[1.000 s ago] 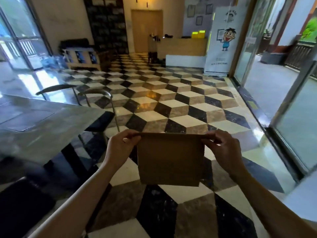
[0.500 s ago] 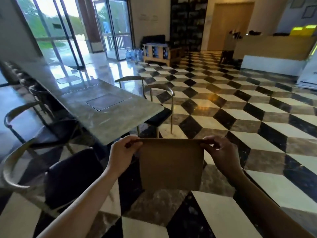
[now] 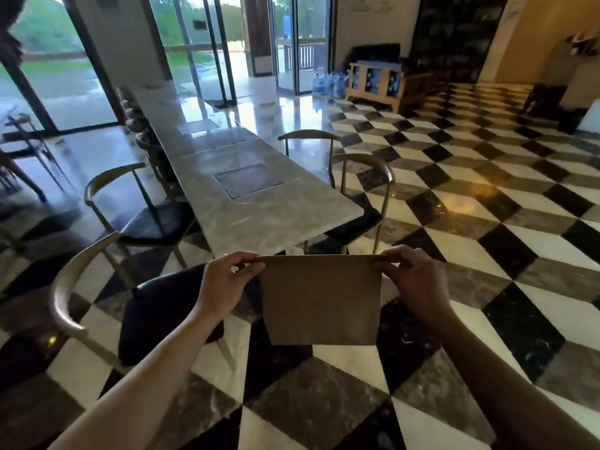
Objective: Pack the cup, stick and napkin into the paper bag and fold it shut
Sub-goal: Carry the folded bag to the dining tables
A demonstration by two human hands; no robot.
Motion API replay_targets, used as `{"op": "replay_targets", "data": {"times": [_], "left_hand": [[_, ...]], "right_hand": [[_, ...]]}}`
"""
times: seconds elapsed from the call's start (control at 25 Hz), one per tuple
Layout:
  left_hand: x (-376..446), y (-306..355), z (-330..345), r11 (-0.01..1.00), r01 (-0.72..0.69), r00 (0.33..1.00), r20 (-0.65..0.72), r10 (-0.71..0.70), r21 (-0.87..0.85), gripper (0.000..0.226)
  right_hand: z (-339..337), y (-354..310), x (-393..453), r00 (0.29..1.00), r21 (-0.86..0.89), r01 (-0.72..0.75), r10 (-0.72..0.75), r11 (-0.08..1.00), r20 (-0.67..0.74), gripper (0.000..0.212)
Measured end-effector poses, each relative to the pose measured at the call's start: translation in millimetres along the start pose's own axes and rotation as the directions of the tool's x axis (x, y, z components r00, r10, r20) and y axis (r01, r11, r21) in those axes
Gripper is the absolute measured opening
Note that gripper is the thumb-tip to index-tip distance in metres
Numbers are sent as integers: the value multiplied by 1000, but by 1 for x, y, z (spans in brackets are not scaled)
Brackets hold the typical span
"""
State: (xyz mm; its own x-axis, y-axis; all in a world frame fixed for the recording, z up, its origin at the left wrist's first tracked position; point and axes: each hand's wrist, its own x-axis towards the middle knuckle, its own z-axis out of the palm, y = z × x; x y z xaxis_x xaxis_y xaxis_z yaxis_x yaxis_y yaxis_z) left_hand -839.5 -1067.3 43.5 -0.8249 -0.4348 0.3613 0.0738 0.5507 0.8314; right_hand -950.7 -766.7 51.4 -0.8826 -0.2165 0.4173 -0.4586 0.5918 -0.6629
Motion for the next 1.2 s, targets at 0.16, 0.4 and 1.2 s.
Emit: {"op": "replay_targets", "data": {"times": [0.16, 0.4, 1.2], "left_hand": [[47, -35, 8, 998, 52, 999, -12, -52, -22, 16], [132, -92, 6, 999, 34, 998, -47, -34, 4, 23], [417, -248, 40, 975, 147, 951, -296, -93, 168, 25]], "right_hand": [[45, 18, 56, 999, 45, -27, 24, 999, 46, 11], [125, 27, 151, 995, 99, -6, -3, 995, 95, 23], [361, 67, 479, 949, 220, 135, -190, 966, 252, 23]]}}
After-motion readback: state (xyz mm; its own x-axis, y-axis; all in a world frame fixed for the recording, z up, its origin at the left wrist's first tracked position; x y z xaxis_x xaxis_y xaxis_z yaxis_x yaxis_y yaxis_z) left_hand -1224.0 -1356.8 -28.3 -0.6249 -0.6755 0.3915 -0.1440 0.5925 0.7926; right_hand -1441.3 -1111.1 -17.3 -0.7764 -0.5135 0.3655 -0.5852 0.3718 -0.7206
